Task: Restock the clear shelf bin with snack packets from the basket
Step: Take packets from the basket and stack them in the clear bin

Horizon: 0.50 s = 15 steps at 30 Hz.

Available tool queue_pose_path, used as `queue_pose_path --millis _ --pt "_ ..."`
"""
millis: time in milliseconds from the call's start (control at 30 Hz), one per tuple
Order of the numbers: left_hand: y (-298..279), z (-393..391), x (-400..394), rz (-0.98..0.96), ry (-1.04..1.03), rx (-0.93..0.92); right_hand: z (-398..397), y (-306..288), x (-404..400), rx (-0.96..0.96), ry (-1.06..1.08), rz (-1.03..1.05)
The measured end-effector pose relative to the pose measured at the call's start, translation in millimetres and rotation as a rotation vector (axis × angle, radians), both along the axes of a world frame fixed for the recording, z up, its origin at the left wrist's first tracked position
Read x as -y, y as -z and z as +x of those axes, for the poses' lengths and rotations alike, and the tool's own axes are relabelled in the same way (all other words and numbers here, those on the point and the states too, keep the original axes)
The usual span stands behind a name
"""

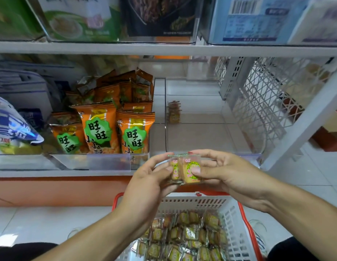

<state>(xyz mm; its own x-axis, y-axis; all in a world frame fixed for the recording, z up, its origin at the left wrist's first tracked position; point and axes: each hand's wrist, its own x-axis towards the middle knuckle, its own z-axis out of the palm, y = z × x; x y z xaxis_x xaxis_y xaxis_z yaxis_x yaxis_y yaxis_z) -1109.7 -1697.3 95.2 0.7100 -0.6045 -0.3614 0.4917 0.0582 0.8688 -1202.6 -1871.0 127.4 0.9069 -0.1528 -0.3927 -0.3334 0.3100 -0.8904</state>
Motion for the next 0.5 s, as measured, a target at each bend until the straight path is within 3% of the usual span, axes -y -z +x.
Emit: queue_pose_path --millis 100,233,400,500 --pt "1.9 0.0 3.6 -0.009 0.019 0.102 0.9 -2.9 -3.3 0.059 -0.063 0.065" --pt "-0.1 -8.6 6.4 0.007 0.033 0.398 4.7 -1.7 -8.1 0.14 -0.063 0.101" --pt "-14.2 -6.0 8.9 0.08 0.137 0.651 15.7 -6.7 3.9 0.205 -0.021 0.049" --pt "-15.0 4.1 16.7 0.197 0.154 0.921 33.6 -12.8 20.8 0.225 0.109 -0.073"
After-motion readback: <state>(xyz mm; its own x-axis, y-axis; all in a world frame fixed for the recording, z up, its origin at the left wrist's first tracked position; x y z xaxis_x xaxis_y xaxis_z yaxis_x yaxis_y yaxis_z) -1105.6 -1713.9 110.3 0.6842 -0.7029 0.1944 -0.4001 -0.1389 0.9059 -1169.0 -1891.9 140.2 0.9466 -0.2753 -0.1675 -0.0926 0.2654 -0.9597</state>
